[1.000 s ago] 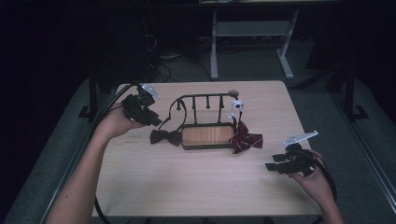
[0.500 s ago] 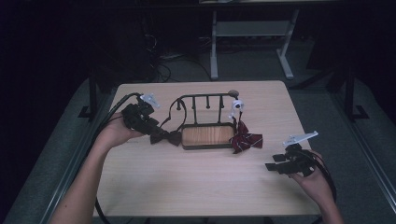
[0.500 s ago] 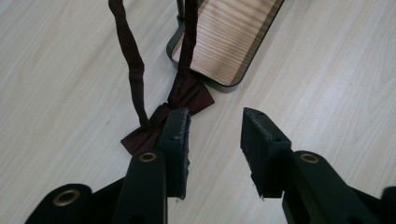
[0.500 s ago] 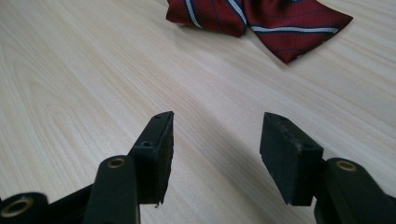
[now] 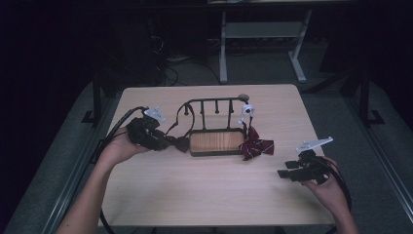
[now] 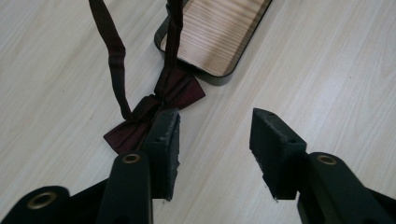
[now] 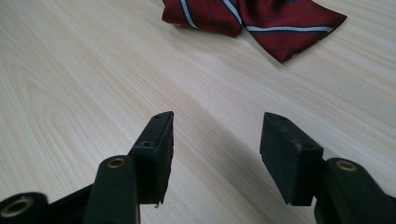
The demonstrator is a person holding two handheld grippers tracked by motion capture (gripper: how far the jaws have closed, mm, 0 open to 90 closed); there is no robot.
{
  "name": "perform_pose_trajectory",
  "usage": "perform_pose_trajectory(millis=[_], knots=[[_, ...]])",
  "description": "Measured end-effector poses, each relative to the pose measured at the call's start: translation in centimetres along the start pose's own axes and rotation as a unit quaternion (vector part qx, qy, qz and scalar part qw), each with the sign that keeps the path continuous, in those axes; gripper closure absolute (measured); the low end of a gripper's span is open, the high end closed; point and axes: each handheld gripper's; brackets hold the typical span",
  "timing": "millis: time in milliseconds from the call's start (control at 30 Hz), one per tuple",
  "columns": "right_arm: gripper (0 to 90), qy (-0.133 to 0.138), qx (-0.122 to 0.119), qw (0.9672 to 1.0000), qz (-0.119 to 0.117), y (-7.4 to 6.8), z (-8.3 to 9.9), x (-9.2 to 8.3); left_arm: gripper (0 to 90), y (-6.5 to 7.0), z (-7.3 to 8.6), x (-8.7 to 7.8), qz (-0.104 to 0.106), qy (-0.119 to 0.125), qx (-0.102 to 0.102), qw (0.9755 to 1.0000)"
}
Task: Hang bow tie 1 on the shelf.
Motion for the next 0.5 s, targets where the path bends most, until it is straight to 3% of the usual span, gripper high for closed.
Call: perform_pose_trajectory(millis=[500], knots=[[44.4, 0.001, 0.001, 1.0000, 0.000, 0.1, 0.0, 0.0, 43.3, 1.1, 2.0, 1.7, 0.003, 0.007, -0.005, 1.0000]])
Point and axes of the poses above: each handheld gripper's, and its own axes: x roughly forward along the jaws, z roughly out of its underside, y roughly to its right, and after that the axes turned 8 degrees about -y, right-handed
